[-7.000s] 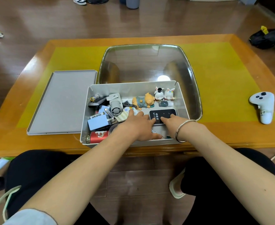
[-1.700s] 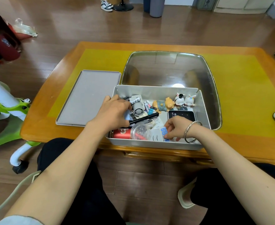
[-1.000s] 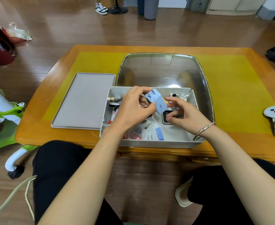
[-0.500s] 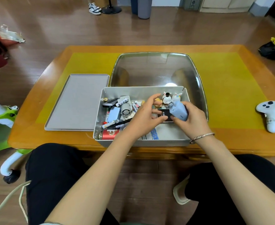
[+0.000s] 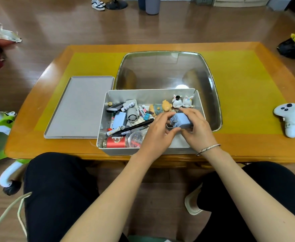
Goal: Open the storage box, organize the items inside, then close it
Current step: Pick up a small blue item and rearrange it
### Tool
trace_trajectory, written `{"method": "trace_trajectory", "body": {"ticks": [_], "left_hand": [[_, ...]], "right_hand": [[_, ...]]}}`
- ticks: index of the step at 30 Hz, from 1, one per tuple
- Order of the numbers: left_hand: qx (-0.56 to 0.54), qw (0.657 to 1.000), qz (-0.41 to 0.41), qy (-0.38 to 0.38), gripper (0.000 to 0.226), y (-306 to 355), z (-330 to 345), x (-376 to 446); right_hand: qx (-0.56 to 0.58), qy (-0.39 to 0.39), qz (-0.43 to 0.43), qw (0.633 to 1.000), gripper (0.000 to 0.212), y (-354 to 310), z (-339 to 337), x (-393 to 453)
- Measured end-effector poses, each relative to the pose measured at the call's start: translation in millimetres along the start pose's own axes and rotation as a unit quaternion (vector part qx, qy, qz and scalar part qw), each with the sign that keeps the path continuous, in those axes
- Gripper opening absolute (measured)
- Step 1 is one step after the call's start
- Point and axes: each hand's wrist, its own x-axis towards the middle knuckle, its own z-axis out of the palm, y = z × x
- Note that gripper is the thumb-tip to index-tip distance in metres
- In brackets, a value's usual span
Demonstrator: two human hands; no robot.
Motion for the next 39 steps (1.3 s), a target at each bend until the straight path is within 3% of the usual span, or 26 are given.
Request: {"method": "trace_trajectory", "body": {"ticks": [3,8,13,16,22,27,32,39], "left_hand": [[-0.011,0.999,-0.022,0.033,0.043,0.2,1.0,0.2],[-0.024,0.999,-0.015,0.036,0.046,2.7,-1.2,0.7],[-0.009,1.000,-0.020,0.017,0.056,-1.2,-1.4,2.0],[0.011,1.000,0.019,0.006,0.054,-2.9,-1.9,1.1],[0.052,0.999,-0.001,-0.005,0.048,-5.9,-0.5,2.6],[0.085,0.995,-0.009,0.050,0.043,-4.3,5.1,1.1],[0.068,0.993,-0.042,0.081,0.042,-2.6,5.1,3.5],[0.056,0.991,-0.085,0.089,0.037,-1.5,4.5,6.7]], "right_hand": [[0.015,-0.022,0.006,1.000,0.063,3.9,4.3,-2.9],[0.074,-0.016,0.019,0.997,0.035,7.2,4.1,-5.6],[0.119,0.012,0.019,0.993,0.039,6.0,-1.5,-3.8],[0.130,0.006,0.018,0.991,0.039,5.2,-2.4,-4.3],[0.139,0.030,0.067,0.988,0.024,9.7,1.7,-3.6],[0.198,0.033,0.089,0.976,0.021,6.8,2.7,-0.8],[0.258,0.002,0.064,0.964,0.052,1.5,4.9,-4.3],[0.283,0.024,0.036,0.958,0.045,3.0,4.3,-4.4]]}}
